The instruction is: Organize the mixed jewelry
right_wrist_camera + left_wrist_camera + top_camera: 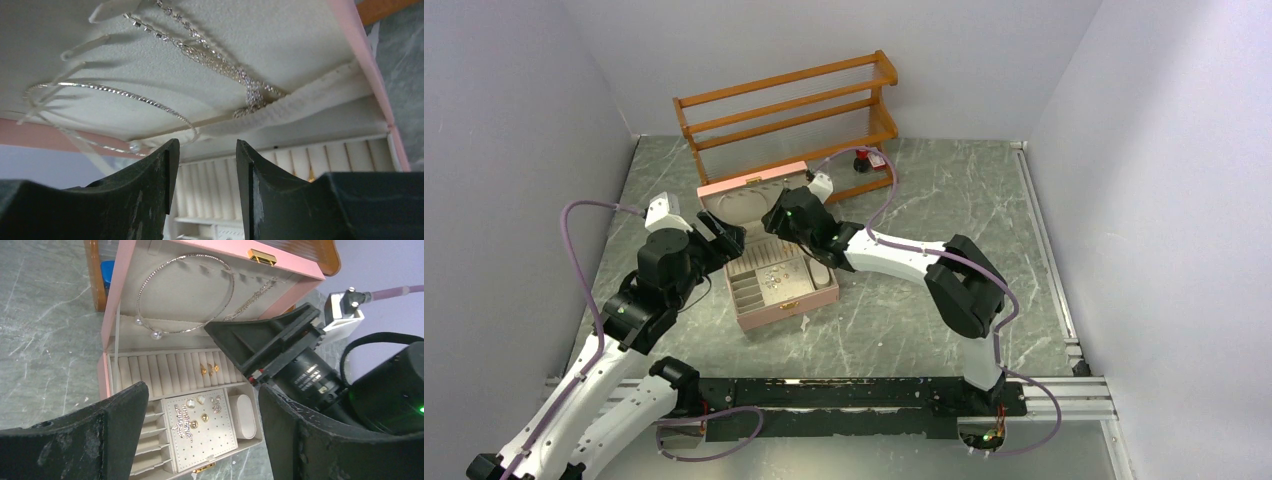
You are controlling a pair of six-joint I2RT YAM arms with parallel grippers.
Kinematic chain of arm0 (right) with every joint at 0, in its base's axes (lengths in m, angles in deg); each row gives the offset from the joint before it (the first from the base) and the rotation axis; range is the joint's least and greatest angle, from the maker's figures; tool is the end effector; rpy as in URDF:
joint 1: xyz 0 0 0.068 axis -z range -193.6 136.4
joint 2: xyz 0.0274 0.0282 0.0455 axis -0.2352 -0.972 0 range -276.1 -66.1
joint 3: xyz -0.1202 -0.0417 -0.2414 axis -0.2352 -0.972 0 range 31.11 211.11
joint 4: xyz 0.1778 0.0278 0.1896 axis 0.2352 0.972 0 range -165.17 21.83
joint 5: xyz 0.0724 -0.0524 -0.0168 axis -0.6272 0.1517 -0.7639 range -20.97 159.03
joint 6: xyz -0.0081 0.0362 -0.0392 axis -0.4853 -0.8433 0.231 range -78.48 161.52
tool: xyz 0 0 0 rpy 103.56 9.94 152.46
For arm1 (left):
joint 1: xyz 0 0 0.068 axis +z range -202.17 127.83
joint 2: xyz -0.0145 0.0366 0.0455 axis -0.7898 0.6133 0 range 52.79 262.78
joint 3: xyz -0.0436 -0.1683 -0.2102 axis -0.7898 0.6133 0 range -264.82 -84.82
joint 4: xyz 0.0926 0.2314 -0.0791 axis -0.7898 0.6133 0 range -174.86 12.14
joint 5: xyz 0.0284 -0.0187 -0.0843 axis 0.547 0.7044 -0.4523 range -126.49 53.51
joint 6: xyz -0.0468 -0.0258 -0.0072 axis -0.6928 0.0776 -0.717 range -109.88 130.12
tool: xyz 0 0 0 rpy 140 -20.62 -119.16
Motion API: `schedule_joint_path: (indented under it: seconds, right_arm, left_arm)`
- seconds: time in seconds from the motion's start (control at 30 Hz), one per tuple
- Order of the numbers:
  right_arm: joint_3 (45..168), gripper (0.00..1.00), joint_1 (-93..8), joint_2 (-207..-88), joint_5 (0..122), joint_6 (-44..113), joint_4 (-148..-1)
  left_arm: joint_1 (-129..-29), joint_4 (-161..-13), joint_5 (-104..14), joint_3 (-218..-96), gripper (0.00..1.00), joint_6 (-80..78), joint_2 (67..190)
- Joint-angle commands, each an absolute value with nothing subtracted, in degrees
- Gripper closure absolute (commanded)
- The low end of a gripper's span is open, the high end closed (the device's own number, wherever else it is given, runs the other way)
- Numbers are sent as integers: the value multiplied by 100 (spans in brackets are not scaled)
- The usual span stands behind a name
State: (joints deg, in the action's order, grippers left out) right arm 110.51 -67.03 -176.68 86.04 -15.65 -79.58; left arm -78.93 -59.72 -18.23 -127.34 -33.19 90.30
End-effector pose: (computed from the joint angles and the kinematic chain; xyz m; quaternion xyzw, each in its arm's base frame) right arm 0.2765 0.3551 0.2365 0.1049 0.8393 0.3545 0.3987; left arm 0.1396 -0.0579 0.3183 -0.2064 0.7879 -0.2180 0.5377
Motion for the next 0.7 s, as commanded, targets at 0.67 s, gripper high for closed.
schedule_joint_path:
  seconds: [0.67]
  right_arm:
    - [11390,75,-6742,-18112,8625,862,-8919]
  left_arm:
    - [-7867,-6210,-1635,-12797,14,-3041,8863]
